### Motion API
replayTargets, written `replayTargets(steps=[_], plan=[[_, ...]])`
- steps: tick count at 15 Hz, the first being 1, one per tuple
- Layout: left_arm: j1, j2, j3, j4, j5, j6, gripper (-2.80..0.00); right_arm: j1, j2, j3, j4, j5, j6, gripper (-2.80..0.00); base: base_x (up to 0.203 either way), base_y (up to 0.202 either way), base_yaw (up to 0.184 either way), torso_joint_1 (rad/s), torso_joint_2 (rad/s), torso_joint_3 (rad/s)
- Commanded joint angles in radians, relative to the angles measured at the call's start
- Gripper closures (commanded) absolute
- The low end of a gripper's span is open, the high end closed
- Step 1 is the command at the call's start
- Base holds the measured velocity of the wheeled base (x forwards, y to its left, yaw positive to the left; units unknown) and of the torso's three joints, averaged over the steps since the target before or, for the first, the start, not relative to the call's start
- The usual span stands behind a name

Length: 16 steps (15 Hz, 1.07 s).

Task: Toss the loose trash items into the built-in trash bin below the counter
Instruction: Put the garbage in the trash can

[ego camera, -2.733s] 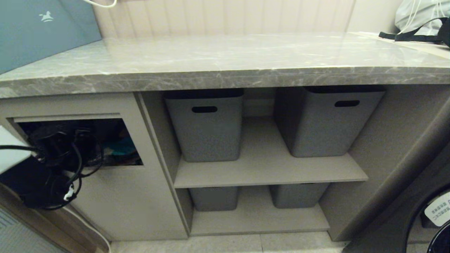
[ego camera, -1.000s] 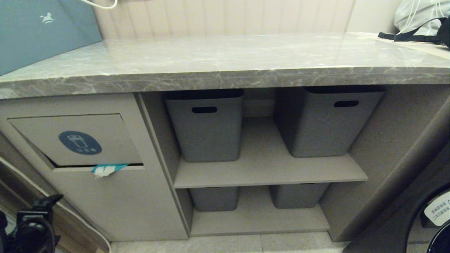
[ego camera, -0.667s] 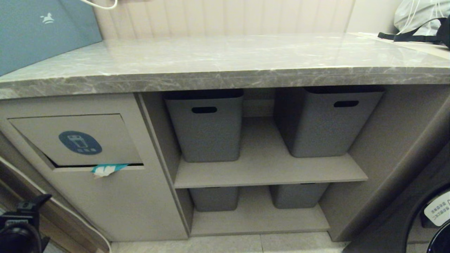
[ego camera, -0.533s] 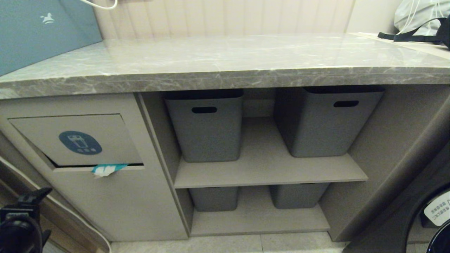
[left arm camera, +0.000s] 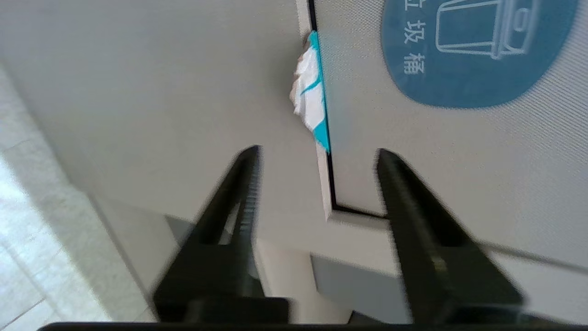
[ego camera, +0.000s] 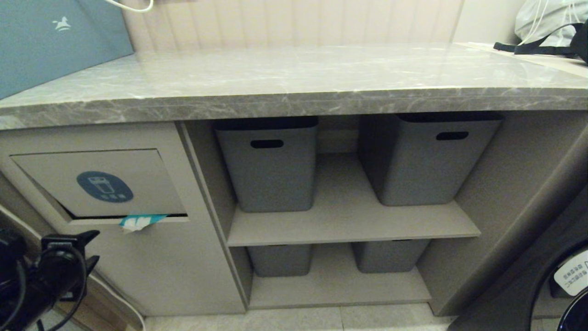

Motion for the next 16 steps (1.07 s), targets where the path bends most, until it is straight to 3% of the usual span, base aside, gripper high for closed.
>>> replayTargets(steps=[1,8,16], plan=[[0.002,0.11,-0.026,-0.018,-0.003,-0.006,0.0,-0.001,-0.002,0.0,0.0,0.001,-0.001,0.0,0.0,0.0,0.0,0.0,0.0,0.0],[0.017,0.316,-0.241,-0.02,-0.007,0.0,0.0,0.001,-0.002,0.0,0.0,0.001,-0.001,0.0,0.0,0.0,0.0,0.0,0.0,0.0],[0.011,0.382,-0.368,-0.025,-0.025,-0.003,0.0,0.001,-0.002,0.0,0.0,0.001,-0.001,0.0,0.0,0.0,0.0,0.0,0.0,0.0]])
